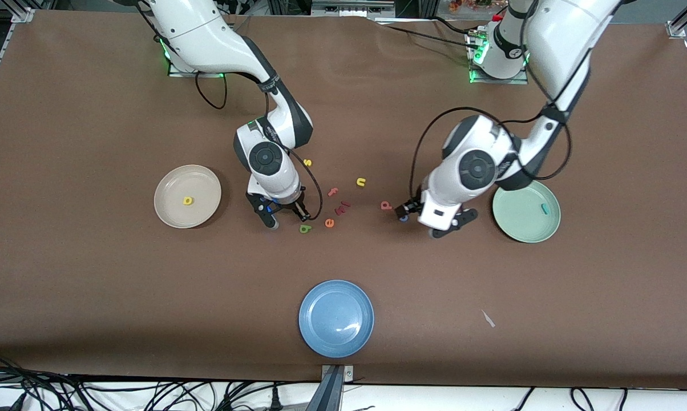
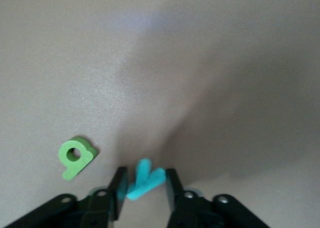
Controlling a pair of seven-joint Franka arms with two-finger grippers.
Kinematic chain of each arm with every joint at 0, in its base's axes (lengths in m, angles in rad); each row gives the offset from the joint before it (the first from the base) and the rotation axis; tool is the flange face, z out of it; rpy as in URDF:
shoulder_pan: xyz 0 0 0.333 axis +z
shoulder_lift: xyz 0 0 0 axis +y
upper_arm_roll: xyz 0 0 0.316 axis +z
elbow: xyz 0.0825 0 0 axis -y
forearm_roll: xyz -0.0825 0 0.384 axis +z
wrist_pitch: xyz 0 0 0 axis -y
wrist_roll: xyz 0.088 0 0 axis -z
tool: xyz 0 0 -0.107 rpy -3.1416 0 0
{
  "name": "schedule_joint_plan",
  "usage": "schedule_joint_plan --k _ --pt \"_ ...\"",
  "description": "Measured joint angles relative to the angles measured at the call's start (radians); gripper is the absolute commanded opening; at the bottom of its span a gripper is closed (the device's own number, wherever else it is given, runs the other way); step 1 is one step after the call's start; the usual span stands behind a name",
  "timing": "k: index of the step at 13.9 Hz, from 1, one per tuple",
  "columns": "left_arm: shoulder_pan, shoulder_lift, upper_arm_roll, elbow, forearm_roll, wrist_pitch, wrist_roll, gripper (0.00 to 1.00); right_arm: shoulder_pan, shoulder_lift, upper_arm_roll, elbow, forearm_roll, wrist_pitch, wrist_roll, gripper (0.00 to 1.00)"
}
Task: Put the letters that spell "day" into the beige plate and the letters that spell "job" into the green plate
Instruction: 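Grasp the cyan y with the right gripper while the left gripper grasps blue o, then place the cyan y on the cream plate while the left gripper carries blue o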
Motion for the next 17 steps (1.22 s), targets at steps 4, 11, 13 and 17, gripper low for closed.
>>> schedule_joint_plan --k 4,11,13,17 --pt "-0.102 0.111 0.104 0.092 0.016 0.006 -0.048 0.82 -0.006 -0.008 -0.012 0.005 0.0 -0.056 -0.039 0.16" --pt "-0.122 0.17 0.123 0.114 0.026 0.01 -0.077 0.66 -0.186 -0.143 -0.034 0.038 0.0 -0.372 -0.445 0.17" --pt "-0.137 0.18 0.124 0.115 0.026 0.012 -0.084 0.58 -0.237 -0.182 -0.055 0.037 0.0 -0.442 -0.59 0.17" --pt "-0.146 0.185 0.136 0.119 0.029 0.012 -0.09 0.52 -0.243 -0.193 -0.113 0.024 0.0 -0.494 -0.751 0.18"
